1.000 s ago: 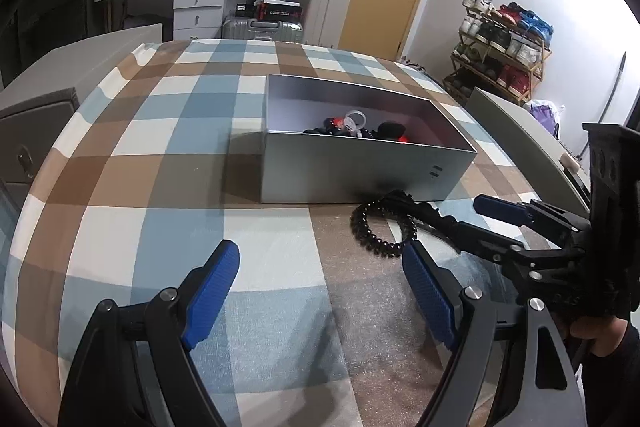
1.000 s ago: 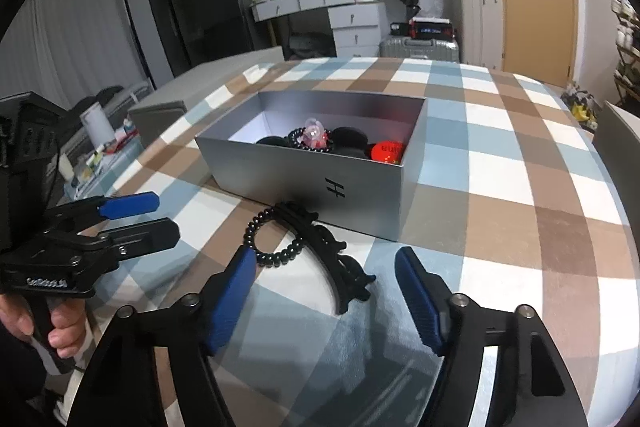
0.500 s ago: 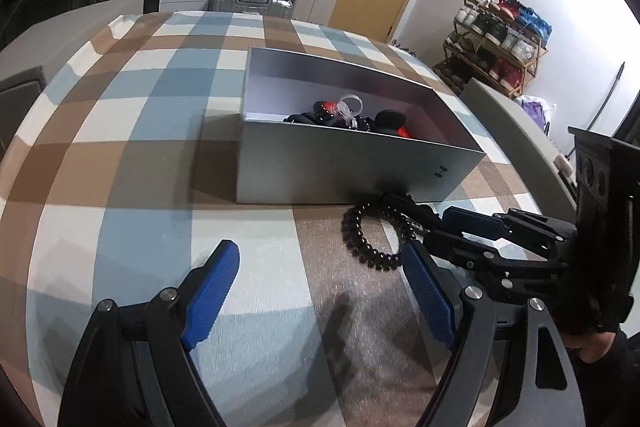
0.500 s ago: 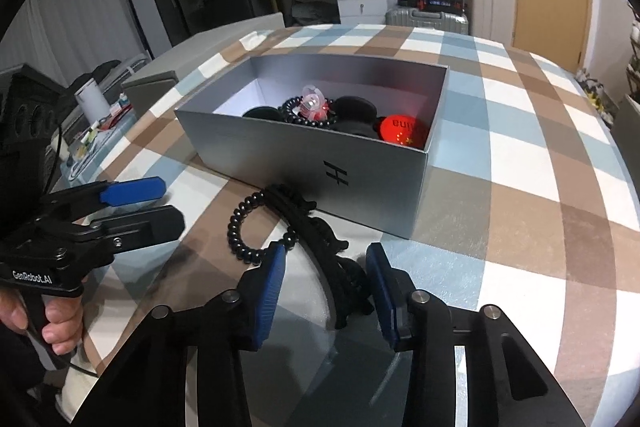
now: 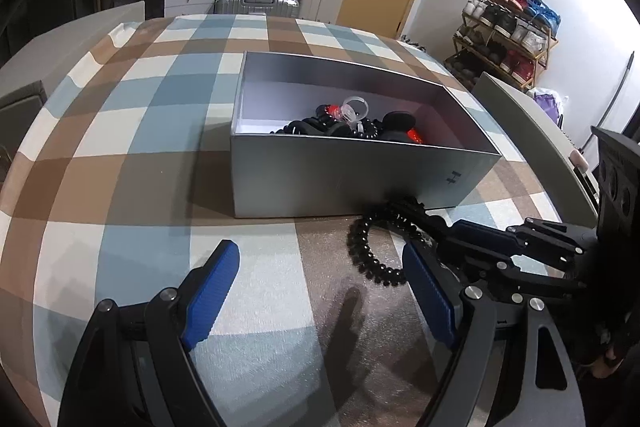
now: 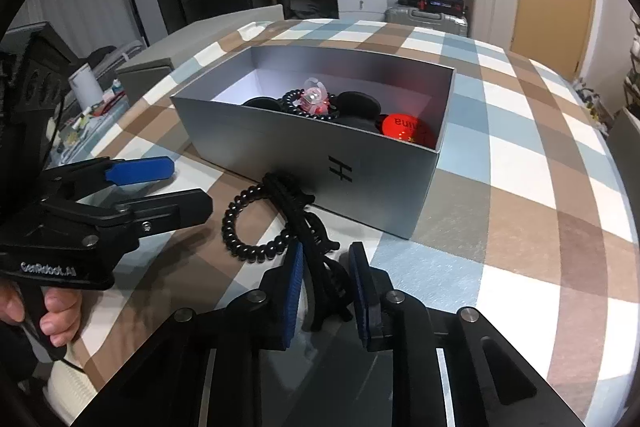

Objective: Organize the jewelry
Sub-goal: 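Grasp the last black coiled hair tie with the left tool while the right tool holds the clip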

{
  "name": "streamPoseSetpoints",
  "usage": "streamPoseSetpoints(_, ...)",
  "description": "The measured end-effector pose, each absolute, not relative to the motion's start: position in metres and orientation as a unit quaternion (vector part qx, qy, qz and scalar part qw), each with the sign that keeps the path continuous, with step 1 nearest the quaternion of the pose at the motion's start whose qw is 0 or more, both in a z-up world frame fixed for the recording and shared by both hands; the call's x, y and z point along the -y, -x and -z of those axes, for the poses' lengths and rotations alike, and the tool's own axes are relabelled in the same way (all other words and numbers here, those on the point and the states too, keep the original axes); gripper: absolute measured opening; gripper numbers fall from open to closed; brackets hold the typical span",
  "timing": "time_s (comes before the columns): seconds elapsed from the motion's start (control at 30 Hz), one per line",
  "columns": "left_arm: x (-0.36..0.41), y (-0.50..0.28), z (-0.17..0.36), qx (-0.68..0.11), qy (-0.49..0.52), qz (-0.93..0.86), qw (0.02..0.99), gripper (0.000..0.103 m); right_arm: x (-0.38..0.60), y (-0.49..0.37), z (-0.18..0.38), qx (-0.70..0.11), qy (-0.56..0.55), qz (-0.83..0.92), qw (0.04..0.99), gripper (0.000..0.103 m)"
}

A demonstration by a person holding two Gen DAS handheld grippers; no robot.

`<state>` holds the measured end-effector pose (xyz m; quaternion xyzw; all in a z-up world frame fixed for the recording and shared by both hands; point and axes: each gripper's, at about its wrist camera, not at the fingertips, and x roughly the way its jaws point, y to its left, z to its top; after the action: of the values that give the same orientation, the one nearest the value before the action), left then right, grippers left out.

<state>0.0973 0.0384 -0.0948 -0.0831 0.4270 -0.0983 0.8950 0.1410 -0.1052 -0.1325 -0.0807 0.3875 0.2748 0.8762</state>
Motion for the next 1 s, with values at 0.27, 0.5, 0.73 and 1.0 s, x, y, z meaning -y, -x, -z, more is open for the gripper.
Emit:
streamPoseSetpoints(0.27,-0.025,-0.095,0.093,-0.432,0.059,0.085,0.896,0.080,0.139,-0.122,0.114,-0.349,0.035,-0.268,0.897,0.017)
streamPoseSetpoints(0.5,-0.006,-0.101,0.096,-0.455,0.044,0.094,0.884,0.080,0.172,-0.103,0.099,-0.311,-0.012,-0.272,0.911,0.016)
streamPoseSetpoints(0.73,0.005,-0.114,0.102,-0.472,0.031,0.088,0.876,0.080,0.189,-0.084,0.097,-0.291,-0.030,-0.265,0.919,0.016)
streamPoseSetpoints(1.0,0.029,-0.117,0.105,-0.465,-0.038,0.078,0.881,0.080,0.199,-0.075,0.097,-0.274,-0.053,-0.267,0.922,0.016)
